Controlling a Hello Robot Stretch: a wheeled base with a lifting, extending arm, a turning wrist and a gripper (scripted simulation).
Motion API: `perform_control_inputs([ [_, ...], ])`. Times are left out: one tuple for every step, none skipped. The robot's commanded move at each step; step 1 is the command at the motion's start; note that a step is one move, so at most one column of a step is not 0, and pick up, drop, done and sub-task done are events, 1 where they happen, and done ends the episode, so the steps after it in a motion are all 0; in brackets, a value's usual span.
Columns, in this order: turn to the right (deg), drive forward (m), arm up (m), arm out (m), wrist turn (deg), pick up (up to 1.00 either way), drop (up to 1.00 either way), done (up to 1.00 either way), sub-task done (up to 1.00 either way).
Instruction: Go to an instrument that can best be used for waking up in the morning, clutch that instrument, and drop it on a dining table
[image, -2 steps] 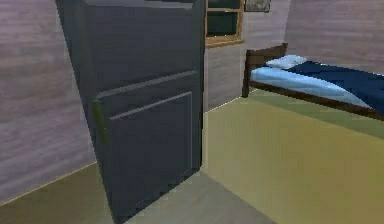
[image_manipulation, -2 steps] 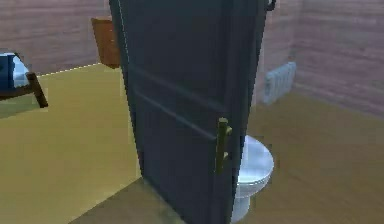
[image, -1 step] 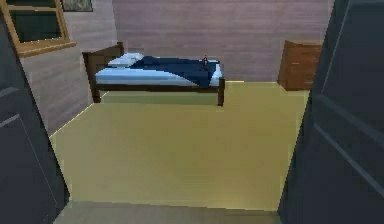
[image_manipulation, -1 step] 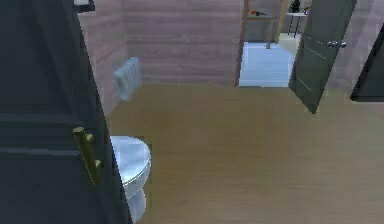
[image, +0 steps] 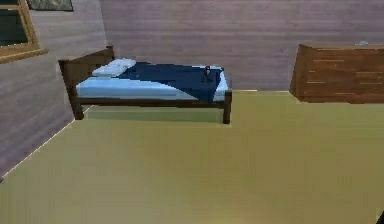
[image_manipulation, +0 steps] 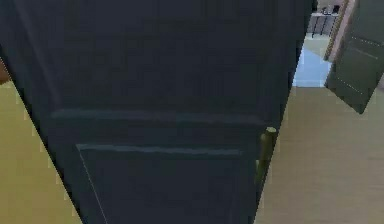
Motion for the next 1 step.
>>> perform_control_inputs([
  [12.0, 0.00, 0.00, 0.00, 0.0, 0.00, 0.00, 0.00, 0.00],
])
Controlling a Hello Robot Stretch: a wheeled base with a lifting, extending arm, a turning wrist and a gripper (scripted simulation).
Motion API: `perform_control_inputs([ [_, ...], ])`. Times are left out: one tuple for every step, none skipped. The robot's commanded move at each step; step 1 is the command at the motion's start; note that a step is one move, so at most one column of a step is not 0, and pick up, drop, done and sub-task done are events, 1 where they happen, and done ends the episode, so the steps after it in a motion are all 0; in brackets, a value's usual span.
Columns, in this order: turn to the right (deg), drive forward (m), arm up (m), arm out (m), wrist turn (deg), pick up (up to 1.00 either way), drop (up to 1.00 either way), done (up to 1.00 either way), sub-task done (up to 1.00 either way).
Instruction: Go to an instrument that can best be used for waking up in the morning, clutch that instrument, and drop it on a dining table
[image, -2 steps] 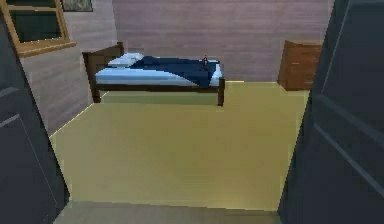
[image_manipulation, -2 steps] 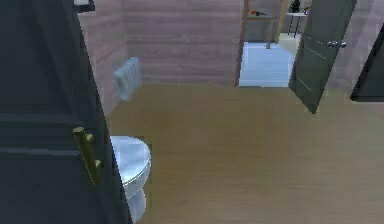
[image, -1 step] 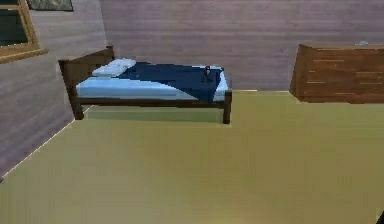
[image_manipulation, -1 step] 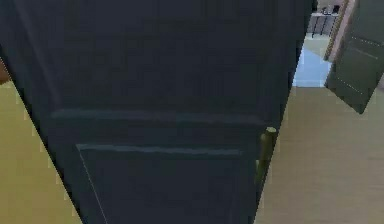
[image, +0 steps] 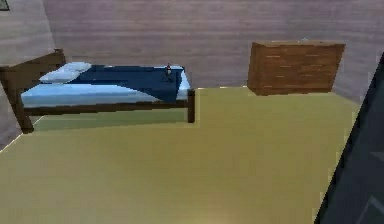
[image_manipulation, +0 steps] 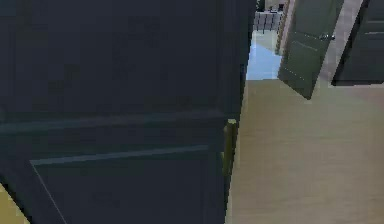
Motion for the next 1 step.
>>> perform_control_inputs([
  [3.0, 0.00, 0.00, 0.00, 0.0, 0.00, 0.00, 0.00, 0.00],
])
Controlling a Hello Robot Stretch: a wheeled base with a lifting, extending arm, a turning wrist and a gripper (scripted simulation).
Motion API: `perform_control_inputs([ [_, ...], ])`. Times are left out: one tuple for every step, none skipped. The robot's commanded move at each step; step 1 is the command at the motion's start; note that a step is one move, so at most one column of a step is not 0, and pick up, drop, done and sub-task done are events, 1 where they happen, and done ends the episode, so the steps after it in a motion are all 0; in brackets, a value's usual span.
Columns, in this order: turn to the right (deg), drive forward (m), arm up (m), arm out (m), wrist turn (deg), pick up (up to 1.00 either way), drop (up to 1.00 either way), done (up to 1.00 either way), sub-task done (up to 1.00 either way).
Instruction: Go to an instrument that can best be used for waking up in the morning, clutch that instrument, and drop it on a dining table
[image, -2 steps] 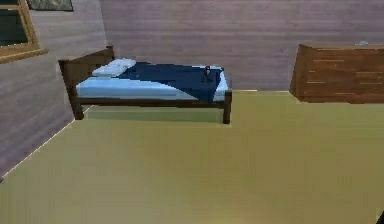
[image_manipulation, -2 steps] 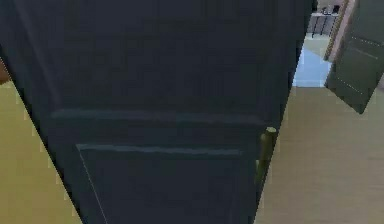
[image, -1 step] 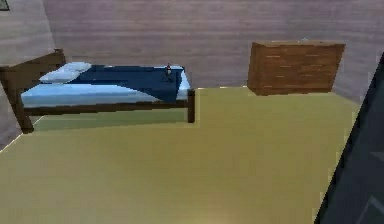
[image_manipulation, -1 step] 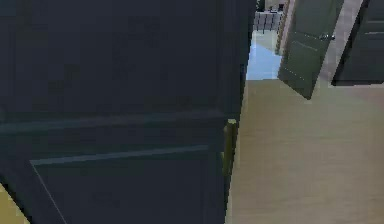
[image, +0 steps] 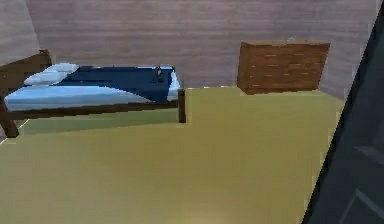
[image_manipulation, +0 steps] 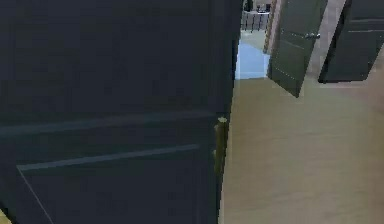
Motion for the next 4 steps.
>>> perform_control_inputs([
  [0.0, 1.00, 0.00, 0.00, 0.0, 0.00, 0.00, 0.00, 0.00],
  [0.0, 1.00, 0.00, 0.00, 0.0, 0.00, 0.00, 0.00, 0.00],
  [9.0, 0.00, 0.00, 0.00, 0.0, 0.00, 0.00, 0.00, 0.00],
  [0.0, 0.20, 0.00, 0.00, 0.0, 0.00, 0.00, 0.00, 0.00],
])
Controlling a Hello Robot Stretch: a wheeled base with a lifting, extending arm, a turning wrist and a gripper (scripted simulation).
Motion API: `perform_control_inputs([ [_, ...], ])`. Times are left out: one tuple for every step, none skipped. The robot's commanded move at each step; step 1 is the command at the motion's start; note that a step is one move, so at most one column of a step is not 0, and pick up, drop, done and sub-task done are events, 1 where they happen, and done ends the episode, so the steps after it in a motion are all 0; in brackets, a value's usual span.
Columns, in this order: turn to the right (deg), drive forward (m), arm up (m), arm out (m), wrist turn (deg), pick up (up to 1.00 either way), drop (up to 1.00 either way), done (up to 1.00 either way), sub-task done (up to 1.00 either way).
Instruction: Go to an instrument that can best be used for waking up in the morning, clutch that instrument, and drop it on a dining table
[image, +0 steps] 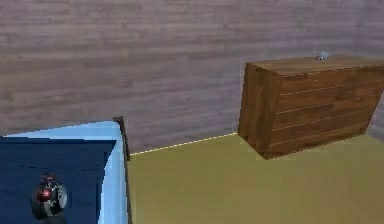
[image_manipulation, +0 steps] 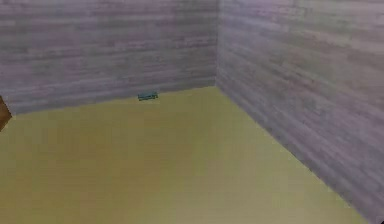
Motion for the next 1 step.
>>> perform_control_inputs([
  [-45.0, 0.00, 0.00, 0.00, 0.0, 0.00, 0.00, 0.00, 0.00],
])
